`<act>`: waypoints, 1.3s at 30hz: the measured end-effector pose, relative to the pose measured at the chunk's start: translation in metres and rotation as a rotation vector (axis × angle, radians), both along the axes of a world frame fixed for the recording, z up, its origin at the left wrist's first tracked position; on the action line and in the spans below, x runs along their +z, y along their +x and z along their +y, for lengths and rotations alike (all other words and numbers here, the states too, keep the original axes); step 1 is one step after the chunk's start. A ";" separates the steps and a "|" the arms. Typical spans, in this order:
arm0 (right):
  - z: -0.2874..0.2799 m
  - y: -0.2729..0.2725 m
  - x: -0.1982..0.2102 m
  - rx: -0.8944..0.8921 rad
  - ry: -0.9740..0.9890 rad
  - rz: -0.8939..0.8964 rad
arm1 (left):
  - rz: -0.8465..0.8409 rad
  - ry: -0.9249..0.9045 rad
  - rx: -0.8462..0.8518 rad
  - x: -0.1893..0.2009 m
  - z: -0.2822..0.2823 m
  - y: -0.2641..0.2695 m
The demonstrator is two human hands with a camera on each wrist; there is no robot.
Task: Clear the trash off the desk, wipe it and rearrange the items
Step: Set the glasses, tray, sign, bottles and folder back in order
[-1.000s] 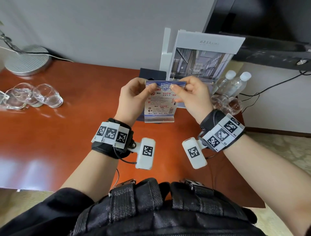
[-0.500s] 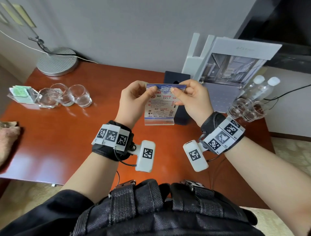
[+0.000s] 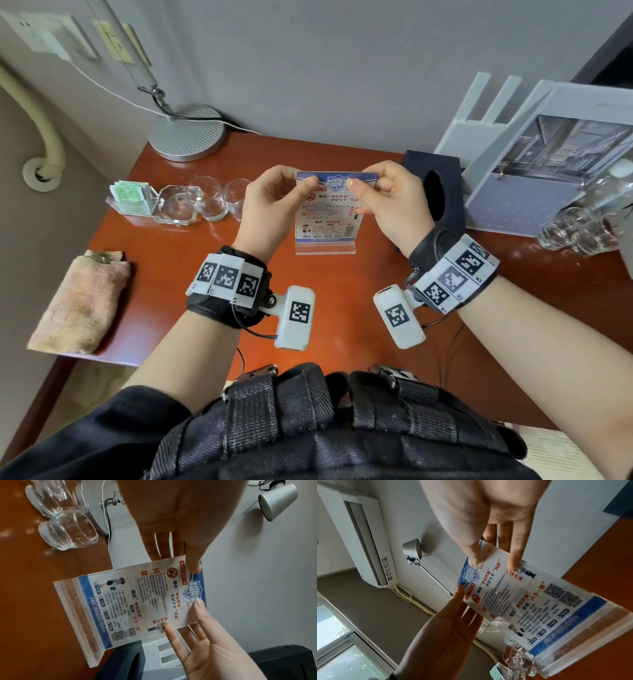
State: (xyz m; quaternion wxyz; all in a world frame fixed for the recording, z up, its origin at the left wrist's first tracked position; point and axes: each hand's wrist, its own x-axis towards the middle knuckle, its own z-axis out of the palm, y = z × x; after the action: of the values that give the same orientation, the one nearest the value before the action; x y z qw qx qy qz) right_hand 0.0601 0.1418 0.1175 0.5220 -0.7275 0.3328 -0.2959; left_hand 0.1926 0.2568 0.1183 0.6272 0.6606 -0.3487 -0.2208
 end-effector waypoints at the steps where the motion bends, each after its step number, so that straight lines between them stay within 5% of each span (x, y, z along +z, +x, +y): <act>1: 0.004 0.006 0.000 0.000 -0.002 -0.004 | -0.004 0.004 0.006 0.000 0.004 0.006; 26: 0.009 0.073 -0.004 0.291 0.022 0.032 | 0.037 0.012 0.280 -0.009 0.039 0.039; 39: 0.038 0.140 0.000 0.323 0.021 0.047 | 0.088 0.013 0.306 -0.009 0.069 0.104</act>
State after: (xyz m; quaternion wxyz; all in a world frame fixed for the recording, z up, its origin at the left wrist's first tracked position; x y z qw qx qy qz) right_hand 0.2005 0.1797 0.1179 0.5625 -0.7727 0.2267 -0.1873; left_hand 0.2961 0.3254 0.1094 0.6640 0.6996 -0.2145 -0.1535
